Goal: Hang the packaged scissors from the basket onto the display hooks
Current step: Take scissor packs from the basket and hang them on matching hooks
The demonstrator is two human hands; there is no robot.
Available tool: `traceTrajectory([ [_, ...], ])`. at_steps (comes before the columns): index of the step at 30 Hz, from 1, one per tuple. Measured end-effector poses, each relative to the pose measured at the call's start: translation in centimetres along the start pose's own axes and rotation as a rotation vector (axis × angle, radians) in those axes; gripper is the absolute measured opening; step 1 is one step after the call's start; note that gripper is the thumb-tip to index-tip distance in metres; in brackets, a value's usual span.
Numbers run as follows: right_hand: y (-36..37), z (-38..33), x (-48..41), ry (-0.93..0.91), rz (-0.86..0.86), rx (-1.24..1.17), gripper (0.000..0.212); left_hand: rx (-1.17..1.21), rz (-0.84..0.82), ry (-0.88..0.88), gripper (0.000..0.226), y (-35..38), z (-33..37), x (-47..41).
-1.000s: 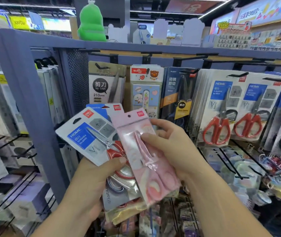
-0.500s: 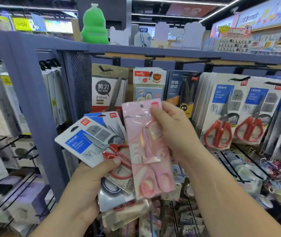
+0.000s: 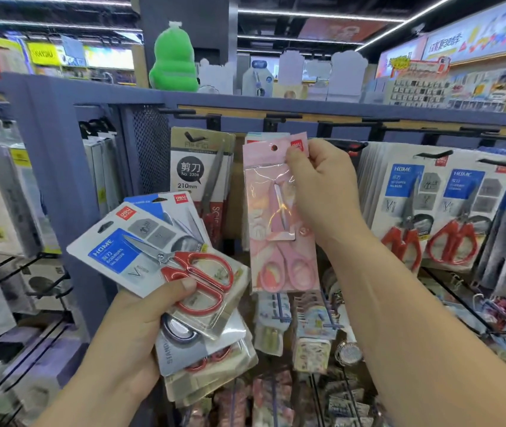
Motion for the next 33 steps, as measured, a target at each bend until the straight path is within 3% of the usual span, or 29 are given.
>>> traceTrajectory([
  [10, -0.1, 0.3, -0.8, 0.041, 0.047, 0.004, 0.031, 0.000, -0.035, 0.011, 0.054, 0.2, 0.5, 0.3],
  [16, 0.3, 0.8, -1.2, 0.011, 0.038, 0.039, 0.031, 0.031, -0.049, -0.033, 0.032, -0.5, 1.7, 1.0],
  [22, 1.0, 2.4, -1.8, 0.019, 0.024, 0.130, 0.027, 0.064, -0.037, -0.018, 0.045, -0.1, 1.4, 1.1],
  [25, 0.7, 2.7, -0.9, 0.013, 0.094, 0.165, 0.010, 0.049, -0.067, -0.035, 0.058, 0.1, 0.9, 1.1],
  [28, 0.6, 1.8, 2.7, -0.102, 0.189, 0.129, 0.029, 0.056, -0.086, -0.035, 0.070, -0.1, 0.4, 0.7],
  [29, 0.8, 1.3, 4.2, -0.117, 0.126, 0.091, 0.029, 0.070, -0.098, -0.037, 0.072, -0.1, 0.2, 0.5],
  [31, 1.3, 0.5, 7.1, -0.035, -0.154, 0.040, 0.038, 0.070, -0.115, -0.041, 0.077, 0.1, -0.1, 0.4],
  [33, 2.0, 0.5, 9.1, 0.082, -0.432, 0.032, 0.058, 0.059, -0.113, 0.002, 0.064, 0.6, -0.4, 0.3],
])
Point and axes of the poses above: each hand's wrist, its own x-axis away from the middle knuckle, its own y-axis out of the palm, z = x × y, the point moved 1 cm from there along -x, towards the middle knuckle, and after that the axes turned 7 degrees about z, right-handed, at the moved point
